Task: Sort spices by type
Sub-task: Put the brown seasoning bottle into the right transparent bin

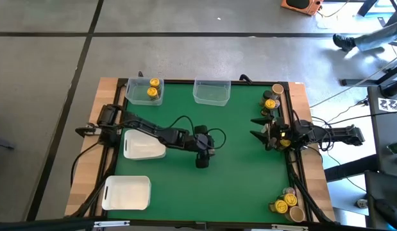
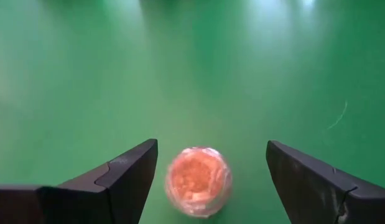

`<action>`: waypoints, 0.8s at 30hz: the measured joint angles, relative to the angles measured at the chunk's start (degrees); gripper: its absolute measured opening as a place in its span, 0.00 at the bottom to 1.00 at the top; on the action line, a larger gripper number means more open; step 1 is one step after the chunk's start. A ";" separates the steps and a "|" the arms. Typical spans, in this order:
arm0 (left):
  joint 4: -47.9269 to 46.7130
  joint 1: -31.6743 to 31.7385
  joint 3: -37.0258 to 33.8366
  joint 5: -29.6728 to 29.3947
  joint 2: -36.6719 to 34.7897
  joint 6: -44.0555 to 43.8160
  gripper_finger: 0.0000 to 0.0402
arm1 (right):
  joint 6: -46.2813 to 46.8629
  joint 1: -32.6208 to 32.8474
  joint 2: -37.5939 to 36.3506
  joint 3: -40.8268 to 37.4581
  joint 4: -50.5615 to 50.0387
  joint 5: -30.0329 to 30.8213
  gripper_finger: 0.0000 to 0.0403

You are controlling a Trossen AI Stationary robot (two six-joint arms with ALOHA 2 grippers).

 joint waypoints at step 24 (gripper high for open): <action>0.54 1.07 0.34 1.95 2.97 0.48 0.42 | -1.13 0.00 0.28 0.00 -2.09 3.64 0.70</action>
